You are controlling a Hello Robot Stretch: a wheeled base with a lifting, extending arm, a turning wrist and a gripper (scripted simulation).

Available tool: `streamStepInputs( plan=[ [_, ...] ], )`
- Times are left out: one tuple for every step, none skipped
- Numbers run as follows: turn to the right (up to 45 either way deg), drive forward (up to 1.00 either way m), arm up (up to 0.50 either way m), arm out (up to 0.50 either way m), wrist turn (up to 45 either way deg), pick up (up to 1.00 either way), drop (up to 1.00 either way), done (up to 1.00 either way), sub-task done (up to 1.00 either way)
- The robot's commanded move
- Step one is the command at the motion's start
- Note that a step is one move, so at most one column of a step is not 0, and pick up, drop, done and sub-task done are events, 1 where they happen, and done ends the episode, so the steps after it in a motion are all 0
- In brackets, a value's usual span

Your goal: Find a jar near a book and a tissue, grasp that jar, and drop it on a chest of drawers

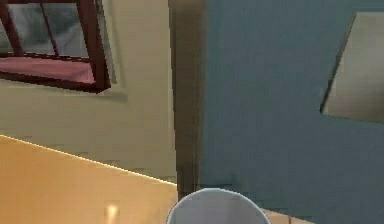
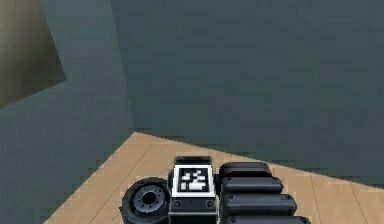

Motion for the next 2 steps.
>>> streamStepInputs(
  plan=[
    [0.0, 0.15, 0.00, 0.00, 0.0, 0.00, 0.00, 0.00, 0.00],
    [-45.0, 0.00, 0.00, 0.00, 0.0, 0.00, 0.00, 0.00, 0.00]
  ],
)
